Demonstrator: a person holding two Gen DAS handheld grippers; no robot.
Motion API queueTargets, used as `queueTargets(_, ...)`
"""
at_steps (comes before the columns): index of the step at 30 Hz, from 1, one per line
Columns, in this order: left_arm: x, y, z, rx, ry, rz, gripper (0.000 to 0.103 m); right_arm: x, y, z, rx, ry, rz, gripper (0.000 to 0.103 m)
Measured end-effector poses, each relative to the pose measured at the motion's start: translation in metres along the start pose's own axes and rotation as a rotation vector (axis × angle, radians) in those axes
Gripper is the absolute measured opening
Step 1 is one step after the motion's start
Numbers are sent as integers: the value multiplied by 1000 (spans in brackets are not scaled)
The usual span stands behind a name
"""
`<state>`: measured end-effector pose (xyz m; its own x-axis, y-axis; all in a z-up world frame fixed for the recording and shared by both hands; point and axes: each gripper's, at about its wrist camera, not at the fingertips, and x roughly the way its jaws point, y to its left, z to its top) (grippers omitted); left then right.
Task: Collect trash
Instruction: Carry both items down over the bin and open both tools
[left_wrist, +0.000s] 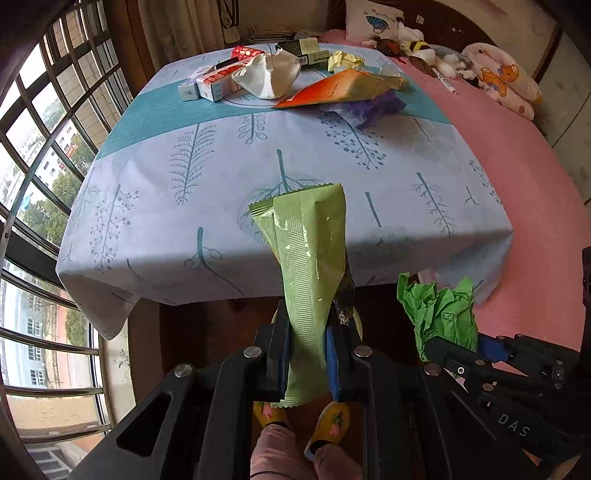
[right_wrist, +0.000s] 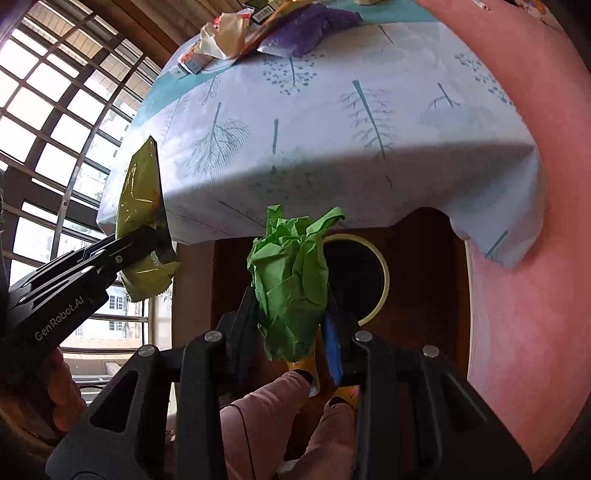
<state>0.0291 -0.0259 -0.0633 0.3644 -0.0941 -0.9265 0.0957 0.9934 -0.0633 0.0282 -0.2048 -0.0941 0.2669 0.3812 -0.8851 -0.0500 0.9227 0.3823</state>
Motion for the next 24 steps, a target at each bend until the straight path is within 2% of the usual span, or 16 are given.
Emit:
queueTargets(3,27,-11,-17,33,30,7,16,30,-16,-18,41,41,-4,29)
queueTargets(7,81,-10,-38,43,87,-4,16,79,-40,-35,83,67,-22,29)
queueTargets(16,228,-3,-89,34,141,-18,18,218,-98,-60,108,49,-91,30)
queueTargets(18,257,-1,-97,46,144,-10,26,246,-108,-67,105,43,-104,31)
queueTargets(19,271,2,-100,51,151,-10,37,260,-112,-72,95,37,-108,32)
queueTargets(20,283,4,-103,52,156,-16,43,272,-115,-74,86,35,-108,33)
queueTargets(21,293,8,-106,47,155,-21,44,284,-120,-76,81,36,-107,34)
queueTargets(22,302,11,-108,42,150,-24,47,294,-123,-80,79,36,-106,37)
queueTargets(24,315,17,-115,41,143,-22,64,308,-129,-87,75,30,-124,50)
